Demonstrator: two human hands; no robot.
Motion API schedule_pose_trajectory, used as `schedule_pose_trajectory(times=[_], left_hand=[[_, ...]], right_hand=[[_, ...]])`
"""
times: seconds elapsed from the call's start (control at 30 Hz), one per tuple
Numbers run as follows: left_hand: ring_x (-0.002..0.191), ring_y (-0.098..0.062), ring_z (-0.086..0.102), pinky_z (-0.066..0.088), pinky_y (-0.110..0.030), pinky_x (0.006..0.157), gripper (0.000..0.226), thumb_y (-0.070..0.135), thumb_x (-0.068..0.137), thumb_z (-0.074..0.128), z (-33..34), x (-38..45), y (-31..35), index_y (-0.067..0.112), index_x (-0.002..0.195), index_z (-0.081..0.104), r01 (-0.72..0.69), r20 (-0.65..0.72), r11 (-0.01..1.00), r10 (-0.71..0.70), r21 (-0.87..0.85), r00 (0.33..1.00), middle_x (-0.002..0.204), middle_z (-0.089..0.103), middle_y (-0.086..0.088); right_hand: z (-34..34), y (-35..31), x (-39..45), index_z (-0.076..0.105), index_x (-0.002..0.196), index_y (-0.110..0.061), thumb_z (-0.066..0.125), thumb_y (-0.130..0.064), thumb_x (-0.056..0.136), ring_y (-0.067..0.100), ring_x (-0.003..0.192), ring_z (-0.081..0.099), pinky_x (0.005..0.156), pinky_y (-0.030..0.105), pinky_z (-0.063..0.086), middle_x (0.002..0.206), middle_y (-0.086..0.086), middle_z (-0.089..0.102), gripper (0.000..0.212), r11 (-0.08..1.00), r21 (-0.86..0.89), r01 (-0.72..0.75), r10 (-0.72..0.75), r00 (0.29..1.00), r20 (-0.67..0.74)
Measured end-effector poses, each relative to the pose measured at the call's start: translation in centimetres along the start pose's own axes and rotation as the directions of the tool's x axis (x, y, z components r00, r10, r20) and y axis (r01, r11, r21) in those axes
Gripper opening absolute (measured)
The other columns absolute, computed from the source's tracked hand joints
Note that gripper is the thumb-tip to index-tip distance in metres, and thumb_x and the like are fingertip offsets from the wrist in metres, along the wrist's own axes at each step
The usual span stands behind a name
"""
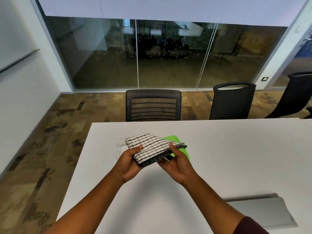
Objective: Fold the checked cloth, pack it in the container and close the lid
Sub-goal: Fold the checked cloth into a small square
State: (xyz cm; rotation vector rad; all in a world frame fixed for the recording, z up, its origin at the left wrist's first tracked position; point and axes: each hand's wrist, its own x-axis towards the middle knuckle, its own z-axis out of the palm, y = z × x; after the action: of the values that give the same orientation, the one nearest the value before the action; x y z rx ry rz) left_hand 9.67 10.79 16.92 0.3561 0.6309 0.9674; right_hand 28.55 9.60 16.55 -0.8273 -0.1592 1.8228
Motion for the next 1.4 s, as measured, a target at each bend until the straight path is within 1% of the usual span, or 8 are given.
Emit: schedule_pose_trajectory(times=[0.13, 0.3, 0.5, 0.73, 0.93, 1.07, 1.3, 1.4], left_hand=[[0.138, -0.036, 0.051, 0.039, -0.051, 0.116, 0.047, 0.02, 0.099, 0.056, -0.2, -0.4, -0.3, 0.003, 0.143, 0.054, 0.026, 0.109, 0.998, -0.032, 0.055, 0.994, 0.149, 0.053, -0.021], [0.137, -0.036, 0.052, 0.044, -0.051, 0.111, 0.097, 0.083, 0.089, 0.026, -0.6, -0.7, 1.5, 0.009, 0.146, 0.052, 0.16, 0.133, 0.982, -0.172, 0.097, 0.976, 0.15, 0.052, -0.019], [0.095, -0.02, 0.074, 0.062, -0.036, 0.078, 0.035, 0.029, 0.106, 0.048, -0.3, 0.6, 0.6, 0.006, 0.125, 0.066, 0.076, -0.132, 0.834, -0.004, 0.547, 0.991, 0.12, 0.073, -0.016], [0.105, -0.029, 0.075, 0.063, -0.038, 0.083, 0.026, 0.015, 0.102, 0.057, -0.4, 0.0, 1.1, 0.006, 0.126, 0.062, 0.041, -0.078, 0.684, 0.023, 0.729, 0.997, 0.114, 0.077, -0.013], [0.099, -0.027, 0.076, 0.063, -0.043, 0.08, 0.023, 0.016, 0.101, 0.059, 0.2, -0.1, 1.6, 0.02, 0.123, 0.057, -0.013, -0.07, 0.625, 0.108, 0.781, 0.992, 0.106, 0.079, -0.011], [0.1, -0.024, 0.075, 0.064, -0.037, 0.072, 0.025, 0.02, 0.104, 0.052, 0.8, -0.2, 2.6, 0.04, 0.116, 0.06, -0.143, 0.015, 0.636, 0.203, 0.758, 0.979, 0.108, 0.077, -0.005], [0.082, -0.017, 0.073, 0.058, -0.03, 0.058, 0.044, -0.004, 0.1, 0.038, 2.0, -0.3, 3.3, 0.016, 0.077, 0.068, -0.246, 0.091, 0.558, 0.292, 0.793, 0.952, 0.091, 0.075, 0.0], [0.089, -0.02, 0.074, 0.06, -0.034, 0.062, 0.04, 0.002, 0.105, 0.038, 1.9, -0.3, 3.1, 0.018, 0.09, 0.072, -0.236, 0.078, 0.585, 0.283, 0.776, 0.956, 0.103, 0.077, -0.003]], right_hand=[[0.7, -0.3, 0.5, 0.056, 0.137, -0.006, 0.058, 0.001, 0.096, 0.04, 0.128, 0.06, 0.101, 0.053, 0.053, 0.135, 0.022, 0.065, 0.041, 0.981, -0.17, 0.096, -0.089, 0.995, 0.047], [1.1, -3.6, 0.1, 0.058, 0.132, -0.001, 0.051, 0.006, 0.097, 0.035, 0.116, 0.067, 0.098, 0.052, 0.055, 0.126, 0.019, 0.07, 0.036, 0.874, -0.477, 0.092, -0.079, 0.996, 0.048], [0.8, -5.8, -0.4, 0.064, 0.126, -0.012, 0.055, -0.008, 0.101, 0.029, 0.11, 0.073, 0.091, 0.044, 0.061, 0.119, 0.011, 0.075, 0.027, 0.588, -0.807, 0.065, 0.056, 0.991, 0.121], [-0.9, -5.2, -0.2, 0.064, 0.118, -0.011, 0.066, -0.02, 0.098, 0.026, 0.098, 0.077, 0.088, 0.05, 0.062, 0.103, 0.009, 0.08, 0.022, 0.413, -0.906, 0.092, -0.088, 0.994, 0.06], [-1.3, -5.6, -0.6, 0.06, 0.124, -0.019, 0.065, -0.02, 0.098, 0.027, 0.101, 0.076, 0.083, 0.045, 0.064, 0.11, 0.008, 0.078, 0.026, 0.51, -0.853, 0.108, -0.029, 0.994, 0.108], [-0.3, -6.2, -0.9, 0.066, 0.12, -0.019, 0.062, -0.006, 0.097, 0.03, 0.105, 0.074, 0.08, 0.04, 0.063, 0.115, 0.007, 0.076, 0.026, 0.535, -0.791, 0.295, -0.15, 0.955, 0.255], [1.3, -5.7, -0.6, 0.069, 0.078, -0.019, 0.055, 0.01, 0.095, 0.02, 0.084, 0.07, 0.061, 0.028, 0.057, 0.1, 0.012, 0.072, 0.036, 0.507, -0.751, 0.423, -0.266, 0.906, 0.33], [0.7, -5.2, -0.2, 0.068, 0.08, -0.02, 0.052, 0.008, 0.096, 0.02, 0.085, 0.071, 0.06, 0.028, 0.056, 0.104, 0.013, 0.073, 0.037, 0.517, -0.756, 0.401, -0.266, 0.915, 0.303]])
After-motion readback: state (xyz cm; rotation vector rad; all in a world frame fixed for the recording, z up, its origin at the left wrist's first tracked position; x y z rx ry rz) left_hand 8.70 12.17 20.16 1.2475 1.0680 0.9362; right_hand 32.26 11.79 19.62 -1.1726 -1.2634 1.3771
